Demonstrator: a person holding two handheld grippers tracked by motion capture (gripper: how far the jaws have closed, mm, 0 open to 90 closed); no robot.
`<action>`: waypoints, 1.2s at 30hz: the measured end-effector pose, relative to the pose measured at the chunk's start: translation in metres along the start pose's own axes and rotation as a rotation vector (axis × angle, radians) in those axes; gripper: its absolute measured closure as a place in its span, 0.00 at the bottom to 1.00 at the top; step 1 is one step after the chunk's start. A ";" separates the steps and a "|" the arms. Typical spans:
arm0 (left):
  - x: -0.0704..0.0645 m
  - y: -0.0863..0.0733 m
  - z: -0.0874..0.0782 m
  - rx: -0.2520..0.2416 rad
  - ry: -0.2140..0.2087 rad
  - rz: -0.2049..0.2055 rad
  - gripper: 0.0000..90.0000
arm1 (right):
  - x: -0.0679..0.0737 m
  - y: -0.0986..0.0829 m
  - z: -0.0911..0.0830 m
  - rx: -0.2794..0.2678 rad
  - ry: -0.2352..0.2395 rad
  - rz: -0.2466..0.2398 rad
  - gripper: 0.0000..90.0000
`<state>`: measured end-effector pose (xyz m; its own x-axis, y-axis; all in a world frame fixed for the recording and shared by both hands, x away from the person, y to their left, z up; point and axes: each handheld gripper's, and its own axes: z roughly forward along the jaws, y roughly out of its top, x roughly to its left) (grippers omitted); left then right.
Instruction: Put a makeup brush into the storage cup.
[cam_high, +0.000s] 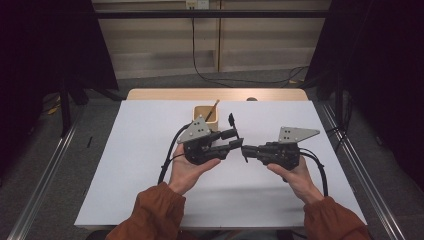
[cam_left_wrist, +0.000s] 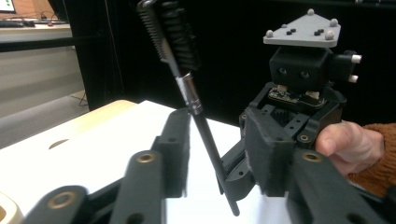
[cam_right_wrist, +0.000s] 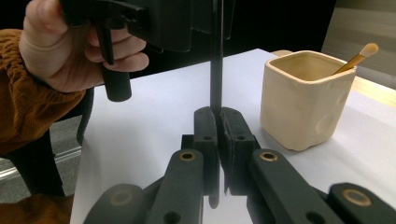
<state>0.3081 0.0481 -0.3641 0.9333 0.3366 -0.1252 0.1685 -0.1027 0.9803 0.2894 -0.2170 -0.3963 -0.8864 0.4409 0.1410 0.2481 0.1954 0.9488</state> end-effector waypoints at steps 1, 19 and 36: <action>0.000 0.000 0.000 0.001 -0.002 -0.001 0.73 | 0.000 0.000 0.000 -0.002 0.001 0.001 0.95; 0.002 -0.003 0.002 0.011 0.001 -0.007 0.91 | 0.002 -0.002 0.004 0.018 0.013 -0.008 0.95; -0.001 -0.004 0.003 0.037 -0.029 -0.011 0.96 | 0.003 -0.006 0.010 0.034 0.009 -0.020 0.94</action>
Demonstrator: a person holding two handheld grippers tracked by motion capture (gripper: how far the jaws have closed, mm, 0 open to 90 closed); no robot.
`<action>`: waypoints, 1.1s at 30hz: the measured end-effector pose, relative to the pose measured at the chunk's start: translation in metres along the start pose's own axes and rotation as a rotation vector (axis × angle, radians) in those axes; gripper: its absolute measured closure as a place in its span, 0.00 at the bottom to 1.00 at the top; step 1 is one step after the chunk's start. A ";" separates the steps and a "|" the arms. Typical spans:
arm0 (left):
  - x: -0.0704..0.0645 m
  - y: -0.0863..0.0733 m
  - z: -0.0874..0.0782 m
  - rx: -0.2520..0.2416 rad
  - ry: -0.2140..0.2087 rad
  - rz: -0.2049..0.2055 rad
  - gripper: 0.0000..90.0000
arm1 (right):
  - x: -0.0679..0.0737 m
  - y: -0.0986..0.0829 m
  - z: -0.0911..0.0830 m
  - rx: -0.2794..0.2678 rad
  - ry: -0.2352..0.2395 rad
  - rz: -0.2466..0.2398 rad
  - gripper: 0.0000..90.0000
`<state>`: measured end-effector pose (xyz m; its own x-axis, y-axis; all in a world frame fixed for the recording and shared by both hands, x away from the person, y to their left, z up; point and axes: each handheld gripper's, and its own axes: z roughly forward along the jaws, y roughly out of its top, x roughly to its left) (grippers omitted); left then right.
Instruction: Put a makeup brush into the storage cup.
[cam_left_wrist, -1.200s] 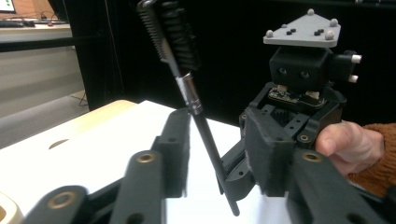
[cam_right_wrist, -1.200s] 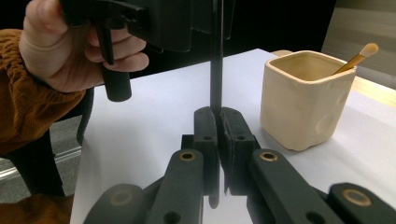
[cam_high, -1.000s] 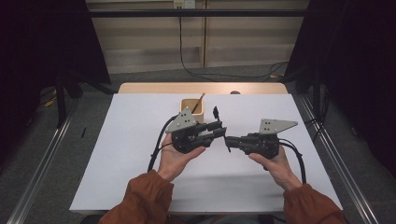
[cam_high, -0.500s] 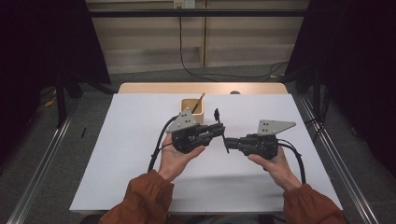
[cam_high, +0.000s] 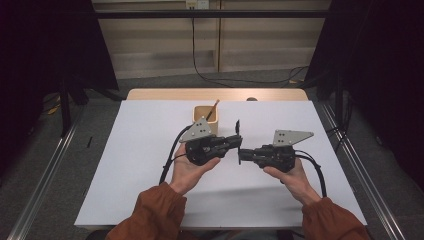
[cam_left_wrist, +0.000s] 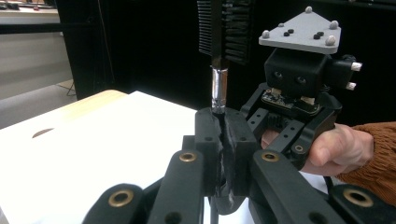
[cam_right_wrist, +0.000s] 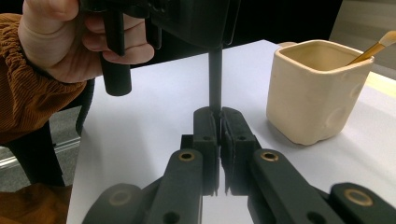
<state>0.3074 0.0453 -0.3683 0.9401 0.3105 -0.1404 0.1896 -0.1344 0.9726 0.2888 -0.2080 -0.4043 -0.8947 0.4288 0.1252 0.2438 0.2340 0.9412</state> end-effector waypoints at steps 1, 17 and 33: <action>0.000 0.000 0.000 -0.003 0.001 0.002 0.96 | 0.000 0.000 0.000 -0.003 -0.001 -0.001 0.94; 0.002 0.001 -0.002 -0.001 0.007 -0.004 0.96 | -0.001 0.000 -0.004 -0.033 -0.031 0.013 0.67; 0.005 0.002 -0.006 -0.003 0.013 -0.010 0.96 | -0.002 0.001 -0.006 -0.059 -0.088 0.042 0.19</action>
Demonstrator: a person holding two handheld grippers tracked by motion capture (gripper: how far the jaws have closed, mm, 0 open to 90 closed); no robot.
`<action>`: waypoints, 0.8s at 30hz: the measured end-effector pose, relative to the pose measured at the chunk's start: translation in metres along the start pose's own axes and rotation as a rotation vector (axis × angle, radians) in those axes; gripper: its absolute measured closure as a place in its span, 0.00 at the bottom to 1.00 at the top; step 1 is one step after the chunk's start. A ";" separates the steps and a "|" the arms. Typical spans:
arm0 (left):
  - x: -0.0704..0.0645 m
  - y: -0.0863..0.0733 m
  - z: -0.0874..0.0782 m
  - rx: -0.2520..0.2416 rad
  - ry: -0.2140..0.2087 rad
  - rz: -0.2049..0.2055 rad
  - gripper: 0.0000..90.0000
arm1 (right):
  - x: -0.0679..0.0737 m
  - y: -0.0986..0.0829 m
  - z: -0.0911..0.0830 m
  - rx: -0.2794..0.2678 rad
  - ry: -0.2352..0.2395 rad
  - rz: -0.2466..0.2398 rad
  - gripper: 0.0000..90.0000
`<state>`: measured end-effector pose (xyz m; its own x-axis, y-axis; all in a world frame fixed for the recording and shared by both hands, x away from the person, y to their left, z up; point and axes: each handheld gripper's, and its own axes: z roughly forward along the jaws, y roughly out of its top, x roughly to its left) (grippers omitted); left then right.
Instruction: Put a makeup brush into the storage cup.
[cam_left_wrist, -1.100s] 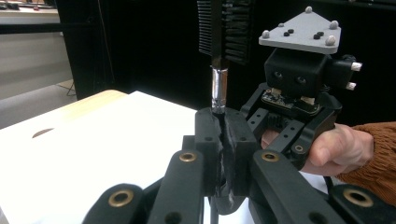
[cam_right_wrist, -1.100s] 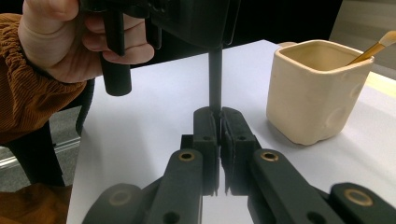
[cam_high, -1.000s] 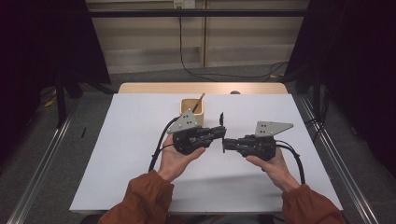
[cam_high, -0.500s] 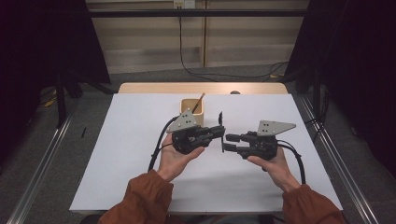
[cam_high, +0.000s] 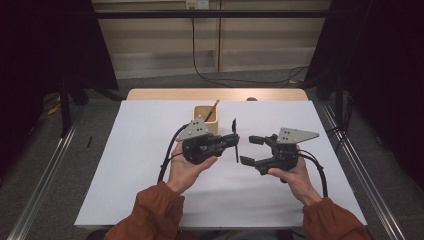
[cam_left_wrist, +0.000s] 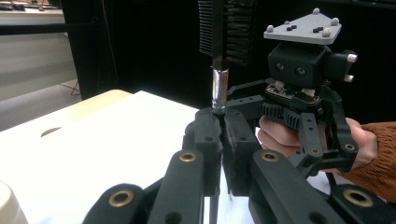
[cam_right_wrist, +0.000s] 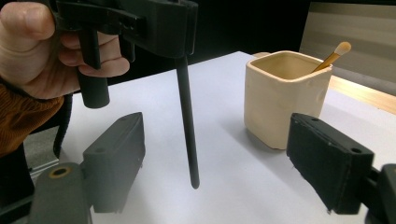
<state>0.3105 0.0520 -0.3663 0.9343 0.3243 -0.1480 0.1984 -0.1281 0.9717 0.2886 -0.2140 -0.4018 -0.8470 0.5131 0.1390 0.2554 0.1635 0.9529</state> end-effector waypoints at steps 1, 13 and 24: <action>0.000 0.000 0.000 -0.003 0.000 0.000 0.96 | 0.000 0.000 0.000 -0.006 -0.002 0.006 0.18; 0.002 0.001 -0.005 -0.006 0.007 -0.001 0.96 | 0.003 -0.001 -0.001 -0.017 -0.063 -0.012 0.00; 0.006 0.004 -0.016 -0.008 0.033 -0.003 0.96 | 0.003 -0.002 -0.004 -0.027 -0.120 -0.004 0.00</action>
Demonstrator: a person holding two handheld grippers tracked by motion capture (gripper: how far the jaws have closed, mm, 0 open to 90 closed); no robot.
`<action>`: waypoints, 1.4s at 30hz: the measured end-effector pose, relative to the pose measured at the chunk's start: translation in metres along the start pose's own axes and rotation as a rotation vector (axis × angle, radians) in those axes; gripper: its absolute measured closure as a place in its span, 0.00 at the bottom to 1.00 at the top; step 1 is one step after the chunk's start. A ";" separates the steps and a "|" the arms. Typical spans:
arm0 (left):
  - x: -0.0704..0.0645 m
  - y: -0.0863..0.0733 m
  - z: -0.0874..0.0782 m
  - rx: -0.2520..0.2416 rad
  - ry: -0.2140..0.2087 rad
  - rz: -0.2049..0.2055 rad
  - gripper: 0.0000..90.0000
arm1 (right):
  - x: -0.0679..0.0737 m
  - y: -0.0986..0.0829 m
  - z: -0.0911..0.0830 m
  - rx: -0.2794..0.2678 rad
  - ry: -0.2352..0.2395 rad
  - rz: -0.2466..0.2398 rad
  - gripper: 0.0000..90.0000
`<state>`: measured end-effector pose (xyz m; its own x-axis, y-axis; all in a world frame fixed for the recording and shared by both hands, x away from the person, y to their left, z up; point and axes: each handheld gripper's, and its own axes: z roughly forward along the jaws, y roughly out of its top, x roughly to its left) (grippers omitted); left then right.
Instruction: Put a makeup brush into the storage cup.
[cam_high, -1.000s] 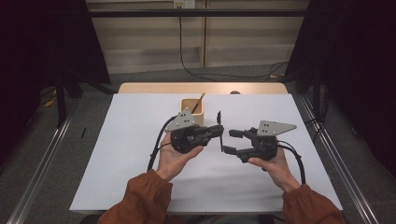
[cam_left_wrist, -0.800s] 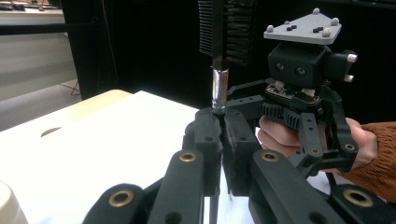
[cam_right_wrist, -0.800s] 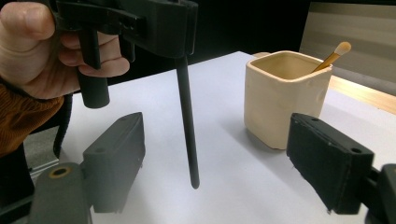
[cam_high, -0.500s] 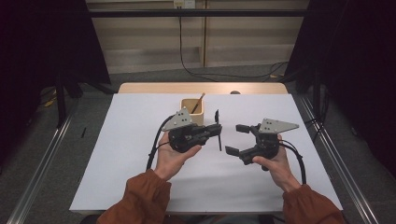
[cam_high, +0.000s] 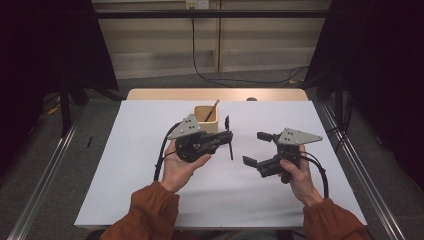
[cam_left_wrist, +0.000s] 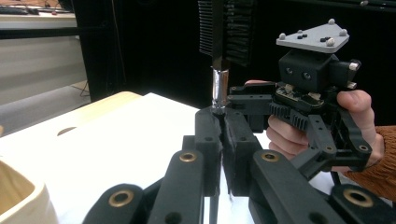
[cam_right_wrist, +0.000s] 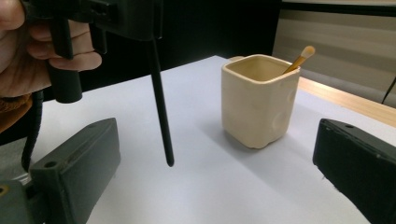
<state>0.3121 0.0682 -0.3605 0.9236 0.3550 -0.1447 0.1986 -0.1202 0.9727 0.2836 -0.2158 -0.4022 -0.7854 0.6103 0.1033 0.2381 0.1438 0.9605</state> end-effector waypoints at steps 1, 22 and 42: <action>0.000 0.000 -0.001 0.001 0.002 0.000 0.96 | 0.000 -0.001 0.000 0.002 -0.009 -0.005 0.00; 0.021 -0.003 -0.031 0.011 0.077 -0.034 0.96 | 0.004 -0.010 -0.034 -0.020 -0.130 0.009 0.01; 0.040 -0.001 -0.051 0.020 0.134 -0.047 0.96 | 0.010 -0.032 -0.060 -0.027 -0.242 0.066 0.00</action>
<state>0.3318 0.1299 -0.3576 0.8610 0.4816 -0.1635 0.2487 -0.1183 0.9613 0.2343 -0.2611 -0.4159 -0.6081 0.7870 0.1041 0.2666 0.0789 0.9606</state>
